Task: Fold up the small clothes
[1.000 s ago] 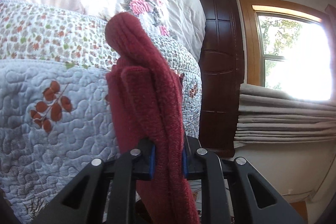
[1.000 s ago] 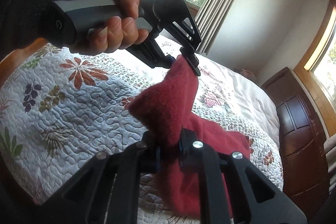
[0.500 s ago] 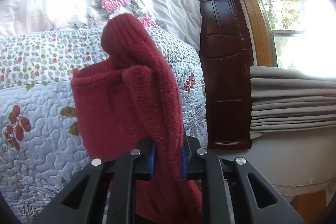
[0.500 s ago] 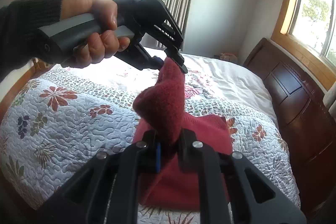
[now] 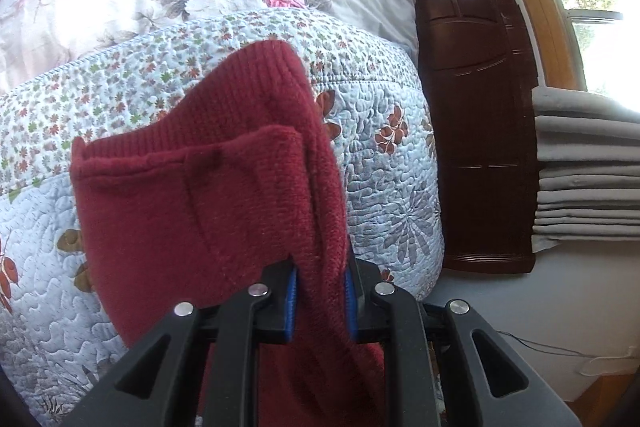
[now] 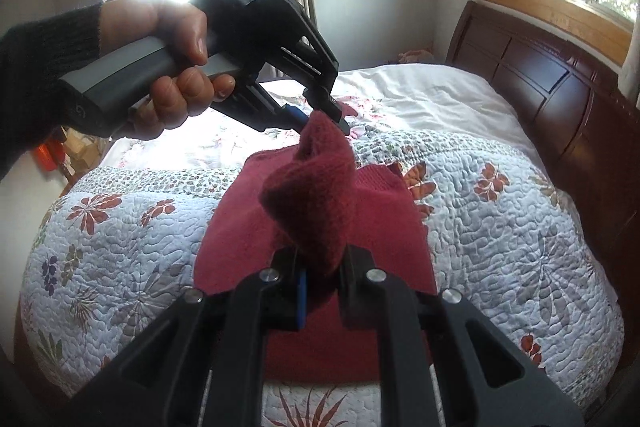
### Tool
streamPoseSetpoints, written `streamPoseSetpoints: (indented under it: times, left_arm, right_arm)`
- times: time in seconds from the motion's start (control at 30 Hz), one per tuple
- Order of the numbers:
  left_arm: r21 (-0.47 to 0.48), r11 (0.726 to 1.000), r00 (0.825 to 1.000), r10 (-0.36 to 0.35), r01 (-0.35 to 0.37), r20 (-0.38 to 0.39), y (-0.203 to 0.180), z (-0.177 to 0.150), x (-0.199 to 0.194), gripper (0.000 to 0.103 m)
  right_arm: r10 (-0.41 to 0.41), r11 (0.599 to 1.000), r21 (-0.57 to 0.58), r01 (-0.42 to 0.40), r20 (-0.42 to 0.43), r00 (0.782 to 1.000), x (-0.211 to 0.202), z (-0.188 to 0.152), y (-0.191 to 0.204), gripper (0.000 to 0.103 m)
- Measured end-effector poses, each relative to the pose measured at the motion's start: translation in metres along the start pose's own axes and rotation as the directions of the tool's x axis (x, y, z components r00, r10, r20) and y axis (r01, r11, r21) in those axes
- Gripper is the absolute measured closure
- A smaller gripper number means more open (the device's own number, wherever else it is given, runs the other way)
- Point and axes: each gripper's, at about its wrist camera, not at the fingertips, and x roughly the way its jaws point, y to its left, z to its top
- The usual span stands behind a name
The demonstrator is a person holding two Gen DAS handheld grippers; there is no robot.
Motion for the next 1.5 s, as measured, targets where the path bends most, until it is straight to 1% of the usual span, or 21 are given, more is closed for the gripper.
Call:
streamPoseSetpoints:
  times: [0.07,0.23,0.4,0.63,0.83,1.0,1.03,1.07,1.1,1.13,1.2,1.23,1.27,1.3,1.33,1.37,1.4,1.43,1.5]
  left_arm:
    - [-0.002,1.000,1.000,0.027,-0.027,-0.011,-0.006,0.003,0.012,0.085]
    - [0.007,0.997,0.996,0.080,-0.079,-0.032,-0.022,0.007,0.037,0.085]
    - [0.000,0.992,0.991,0.128,-0.128,-0.045,-0.031,0.007,0.056,0.085]
    - [-0.005,0.982,0.980,0.187,-0.187,-0.066,-0.040,0.010,0.088,0.085]
    - [0.004,0.971,0.969,0.238,-0.238,-0.061,-0.051,0.009,0.102,0.085]
    - [0.017,0.959,0.958,0.283,-0.282,-0.052,-0.056,0.007,0.111,0.085]
    - [0.024,0.957,0.956,0.291,-0.290,-0.043,-0.058,0.006,0.111,0.083]
    - [0.029,0.958,0.958,0.285,-0.284,-0.032,-0.061,0.005,0.112,0.082]
    - [0.034,0.964,0.964,0.266,-0.265,-0.016,-0.064,0.004,0.111,0.070]
    - [0.041,0.969,0.969,0.245,-0.245,0.002,-0.067,0.002,0.108,0.052]
    - [0.062,0.977,0.978,0.203,-0.206,0.051,-0.075,-0.004,0.097,0.034]
    - [0.075,0.981,0.982,0.175,-0.181,0.073,-0.078,-0.008,0.090,0.033]
    - [0.087,0.983,0.984,0.151,-0.159,0.095,-0.081,-0.013,0.080,0.033]
    - [0.102,0.985,0.984,0.129,-0.142,0.123,-0.084,-0.020,0.069,0.031]
    - [0.115,0.984,0.982,0.114,-0.133,0.153,-0.085,-0.027,0.057,0.028]
    - [0.129,0.983,0.977,0.106,-0.131,0.184,-0.086,-0.037,0.044,0.026]
    - [0.145,0.980,0.971,0.104,-0.136,0.213,-0.085,-0.050,0.031,0.023]
    - [0.157,0.978,0.967,0.097,-0.136,0.234,-0.084,-0.063,0.020,0.021]
    - [0.189,0.975,0.965,0.065,-0.116,0.256,-0.077,-0.096,0.002,0.020]
  right_arm:
    - [0.028,0.999,0.045,-0.027,-0.010,1.000,0.005,-0.006,-0.015,0.093]
    - [0.071,0.991,0.111,-0.068,-0.018,0.997,0.011,-0.016,-0.043,0.093]
    - [0.134,0.971,0.205,-0.123,-0.043,0.990,0.021,-0.029,-0.071,0.093]
    - [0.218,0.931,0.316,-0.185,-0.073,0.973,0.038,-0.049,-0.102,0.093]
    - [0.277,0.891,0.392,-0.230,-0.067,0.958,0.045,-0.064,-0.121,0.093]
    - [0.324,0.848,0.459,-0.266,-0.049,0.945,0.050,-0.078,-0.134,0.093]
    - [0.334,0.837,0.473,-0.275,-0.043,0.942,0.051,-0.081,-0.136,0.093]
    - [0.342,0.828,0.486,-0.280,-0.042,0.939,0.053,-0.085,-0.139,0.093]
    - [0.354,0.815,0.503,-0.287,-0.041,0.934,0.055,-0.089,-0.141,0.093]
    - [0.369,0.799,0.523,-0.296,-0.038,0.929,0.058,-0.094,-0.145,0.093]
    - [0.409,0.746,0.588,-0.311,-0.036,0.912,0.067,-0.108,-0.154,0.093]
    - [0.431,0.716,0.621,-0.318,-0.034,0.902,0.072,-0.115,-0.158,0.093]
    - [0.461,0.679,0.655,-0.331,-0.030,0.887,0.079,-0.124,-0.163,0.093]
    - [0.491,0.649,0.678,-0.346,-0.026,0.871,0.084,-0.129,-0.167,0.093]
    - [0.528,0.615,0.695,-0.372,-0.011,0.849,0.088,-0.132,-0.171,0.091]
    - [0.567,0.581,0.706,-0.405,0.007,0.824,0.090,-0.134,-0.175,0.085]
    - [0.595,0.563,0.704,-0.433,0.018,0.803,0.090,-0.134,-0.180,0.080]
    - [0.611,0.564,0.690,-0.454,0.021,0.791,0.087,-0.132,-0.186,0.079]
    - [0.621,0.595,0.647,-0.478,0.008,0.784,0.075,-0.123,-0.198,0.075]
